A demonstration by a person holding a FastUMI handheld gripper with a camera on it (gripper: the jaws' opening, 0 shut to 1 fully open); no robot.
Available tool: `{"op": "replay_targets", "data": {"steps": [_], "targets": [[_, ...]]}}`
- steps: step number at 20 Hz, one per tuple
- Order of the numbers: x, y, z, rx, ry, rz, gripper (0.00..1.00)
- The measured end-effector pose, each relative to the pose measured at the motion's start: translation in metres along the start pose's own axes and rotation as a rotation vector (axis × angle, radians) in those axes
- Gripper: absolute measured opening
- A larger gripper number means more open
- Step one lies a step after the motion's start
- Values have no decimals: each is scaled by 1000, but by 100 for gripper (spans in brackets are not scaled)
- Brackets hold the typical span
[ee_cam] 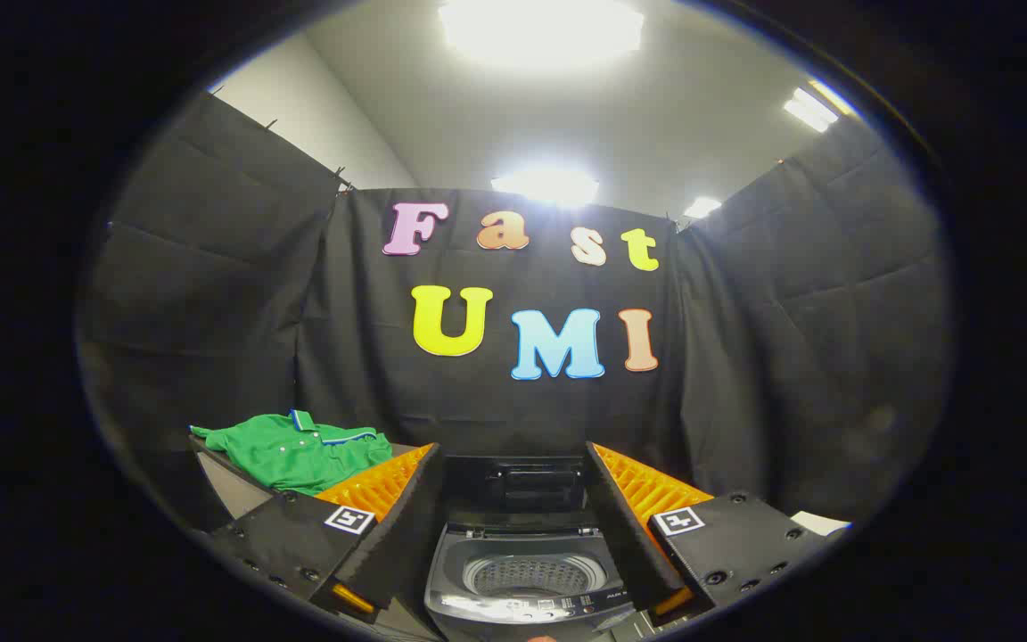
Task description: Put the clothes into the washing machine and then close the washing machine lid.
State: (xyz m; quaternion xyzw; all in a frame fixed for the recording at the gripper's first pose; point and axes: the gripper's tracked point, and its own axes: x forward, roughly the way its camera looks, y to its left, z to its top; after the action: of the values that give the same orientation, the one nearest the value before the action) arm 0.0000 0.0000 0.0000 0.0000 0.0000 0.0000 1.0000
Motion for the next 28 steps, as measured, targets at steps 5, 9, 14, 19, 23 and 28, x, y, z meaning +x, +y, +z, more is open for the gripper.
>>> {"op": "replay_targets", "data": {"steps": [5,9,14,19,23,28], "targets": [[-1,-2,1,7,-1,-9,98],[0,-2,3,11,-3,-12,98],[-2,-1,4,12,-8,-13,98],[-2,0,4,13,-4,-12,98],[1,1,4,11,-4,-11,98],[11,13,7,15,-3,4,98]]}}
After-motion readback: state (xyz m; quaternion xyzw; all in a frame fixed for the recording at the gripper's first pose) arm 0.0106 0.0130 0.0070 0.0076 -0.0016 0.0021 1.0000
